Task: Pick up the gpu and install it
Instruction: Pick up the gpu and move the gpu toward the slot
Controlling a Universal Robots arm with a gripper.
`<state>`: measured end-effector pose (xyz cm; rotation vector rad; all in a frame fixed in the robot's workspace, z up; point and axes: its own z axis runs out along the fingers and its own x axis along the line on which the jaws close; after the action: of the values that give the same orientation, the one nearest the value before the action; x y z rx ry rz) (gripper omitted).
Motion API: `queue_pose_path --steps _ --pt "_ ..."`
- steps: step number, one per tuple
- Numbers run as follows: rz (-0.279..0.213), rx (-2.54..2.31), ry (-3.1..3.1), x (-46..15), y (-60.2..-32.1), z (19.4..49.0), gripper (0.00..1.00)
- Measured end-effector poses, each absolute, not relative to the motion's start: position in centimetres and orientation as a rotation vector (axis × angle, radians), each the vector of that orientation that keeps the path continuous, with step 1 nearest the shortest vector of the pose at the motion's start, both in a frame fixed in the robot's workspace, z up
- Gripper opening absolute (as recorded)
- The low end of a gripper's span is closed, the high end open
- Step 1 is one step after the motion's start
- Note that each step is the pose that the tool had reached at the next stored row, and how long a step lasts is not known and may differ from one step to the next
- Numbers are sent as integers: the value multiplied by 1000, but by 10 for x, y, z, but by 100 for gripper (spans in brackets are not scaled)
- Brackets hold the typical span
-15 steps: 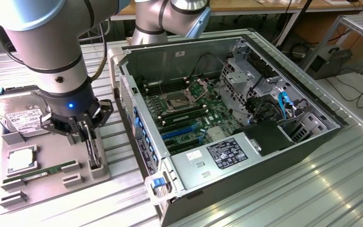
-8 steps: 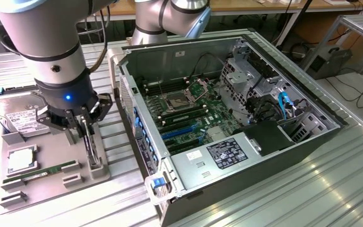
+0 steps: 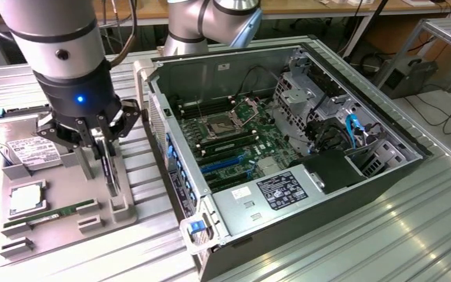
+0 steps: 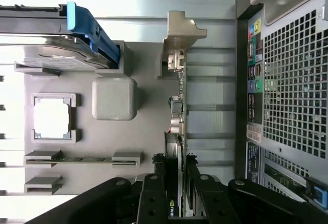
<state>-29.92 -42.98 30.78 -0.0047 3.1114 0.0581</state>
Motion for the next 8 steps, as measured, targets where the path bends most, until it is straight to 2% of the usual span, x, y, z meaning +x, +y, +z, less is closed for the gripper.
queue_pose_path --steps 8 --pt "66 -4 3115 -290 -439 346 26"
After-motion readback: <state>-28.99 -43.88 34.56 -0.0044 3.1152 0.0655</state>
